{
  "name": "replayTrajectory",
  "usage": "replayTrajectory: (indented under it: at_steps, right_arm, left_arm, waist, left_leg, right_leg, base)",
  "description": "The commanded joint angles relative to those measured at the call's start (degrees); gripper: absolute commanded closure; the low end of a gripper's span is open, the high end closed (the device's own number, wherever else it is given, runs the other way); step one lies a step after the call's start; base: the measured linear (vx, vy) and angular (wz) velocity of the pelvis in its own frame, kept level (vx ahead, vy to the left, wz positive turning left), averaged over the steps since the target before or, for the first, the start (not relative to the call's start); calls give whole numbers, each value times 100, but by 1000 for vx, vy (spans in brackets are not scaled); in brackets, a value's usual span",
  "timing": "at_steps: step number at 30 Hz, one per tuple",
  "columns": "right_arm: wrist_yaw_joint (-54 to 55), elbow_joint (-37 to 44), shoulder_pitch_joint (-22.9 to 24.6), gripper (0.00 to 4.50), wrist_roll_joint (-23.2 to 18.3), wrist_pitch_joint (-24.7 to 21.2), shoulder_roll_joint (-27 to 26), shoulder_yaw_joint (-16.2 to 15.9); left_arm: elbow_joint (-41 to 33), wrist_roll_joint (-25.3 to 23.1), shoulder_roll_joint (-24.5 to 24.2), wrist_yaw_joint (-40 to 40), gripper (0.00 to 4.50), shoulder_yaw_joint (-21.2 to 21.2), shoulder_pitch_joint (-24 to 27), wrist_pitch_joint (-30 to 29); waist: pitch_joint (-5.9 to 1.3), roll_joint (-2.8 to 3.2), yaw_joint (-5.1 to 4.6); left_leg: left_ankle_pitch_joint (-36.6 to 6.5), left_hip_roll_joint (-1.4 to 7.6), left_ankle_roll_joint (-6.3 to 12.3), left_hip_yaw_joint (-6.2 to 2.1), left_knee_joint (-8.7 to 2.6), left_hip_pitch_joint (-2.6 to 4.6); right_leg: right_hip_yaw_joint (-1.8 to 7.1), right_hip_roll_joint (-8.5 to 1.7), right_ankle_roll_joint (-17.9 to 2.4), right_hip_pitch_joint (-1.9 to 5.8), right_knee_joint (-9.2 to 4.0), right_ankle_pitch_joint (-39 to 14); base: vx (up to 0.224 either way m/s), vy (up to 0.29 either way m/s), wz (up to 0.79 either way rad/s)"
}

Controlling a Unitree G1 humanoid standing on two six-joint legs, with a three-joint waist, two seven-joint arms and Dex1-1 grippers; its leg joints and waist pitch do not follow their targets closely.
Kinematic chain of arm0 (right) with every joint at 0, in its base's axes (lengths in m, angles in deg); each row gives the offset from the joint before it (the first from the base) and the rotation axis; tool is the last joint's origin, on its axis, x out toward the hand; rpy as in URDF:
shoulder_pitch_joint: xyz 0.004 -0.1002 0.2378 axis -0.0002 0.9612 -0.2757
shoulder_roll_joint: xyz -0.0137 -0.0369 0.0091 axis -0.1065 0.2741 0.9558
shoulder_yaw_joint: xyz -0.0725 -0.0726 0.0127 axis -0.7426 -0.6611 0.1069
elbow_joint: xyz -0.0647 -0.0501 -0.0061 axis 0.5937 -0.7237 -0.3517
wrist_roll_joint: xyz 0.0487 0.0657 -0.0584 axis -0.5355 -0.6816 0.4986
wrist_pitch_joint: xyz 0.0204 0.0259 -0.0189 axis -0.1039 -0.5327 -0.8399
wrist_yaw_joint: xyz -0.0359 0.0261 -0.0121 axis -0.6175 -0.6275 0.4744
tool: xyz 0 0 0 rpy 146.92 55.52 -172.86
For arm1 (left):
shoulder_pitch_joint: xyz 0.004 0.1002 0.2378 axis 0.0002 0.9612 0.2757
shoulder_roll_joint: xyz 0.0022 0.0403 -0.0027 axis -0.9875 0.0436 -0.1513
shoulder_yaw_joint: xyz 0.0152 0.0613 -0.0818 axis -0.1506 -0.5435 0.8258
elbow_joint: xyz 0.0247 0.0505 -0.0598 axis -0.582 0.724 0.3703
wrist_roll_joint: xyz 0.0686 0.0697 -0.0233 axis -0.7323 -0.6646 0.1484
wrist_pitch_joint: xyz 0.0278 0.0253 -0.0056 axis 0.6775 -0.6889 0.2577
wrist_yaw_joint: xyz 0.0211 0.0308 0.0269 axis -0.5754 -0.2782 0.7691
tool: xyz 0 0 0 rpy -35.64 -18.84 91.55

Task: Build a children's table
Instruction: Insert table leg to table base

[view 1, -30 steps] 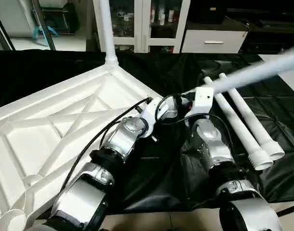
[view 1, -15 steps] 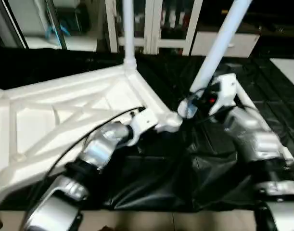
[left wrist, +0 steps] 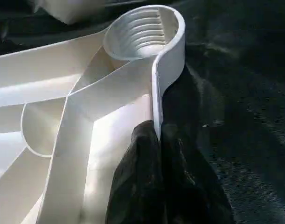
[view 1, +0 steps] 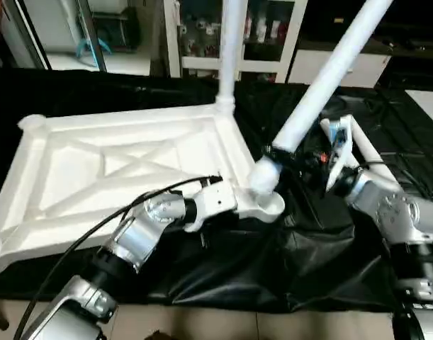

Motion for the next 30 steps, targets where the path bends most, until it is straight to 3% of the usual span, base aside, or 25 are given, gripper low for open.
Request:
replayTrajectory:
  at_steps: [1,6,20,30]
  right_arm:
    - [-46,51,31,262,213,175,104,-113]
    - [78,-19,148,262,495,452,132,-216]
    - [-190,-322,246,262,1022,792,181,-581]
    - [-85,-596,315,262,1132,1028,37,-453]
  left_arm:
    - [-205,40,24,-70,450,-73,10,272]
    - [-249,21,-59,-128,450,-76,82,348]
    - [-346,36,-168,-389,450,-137,155,343]
    - [-347,30,-191,-354,450,-118,149,325]
  waist:
    - [-361,-94,-23]
    - [-367,-92,-33]
    - [-375,-88,-31]
    - [-378,-103,-37]
  left_leg:
    - [-602,236,254,-65,-389,131]
    - [-640,225,217,-72,-387,120]
    - [-569,228,296,-71,-375,121]
    - [-581,226,314,-71,-372,121]
  right_leg:
    - [196,-276,-1282,288,-351,-739]
    - [196,-267,-1187,287,-358,-855]
    - [190,-255,-1288,293,-330,-631]
    - [190,-255,-1316,300,-326,-637]
  base:
    - [0,0,0]
    - [0,0,0]
    - [0,0,0]
    - [0,0,0]
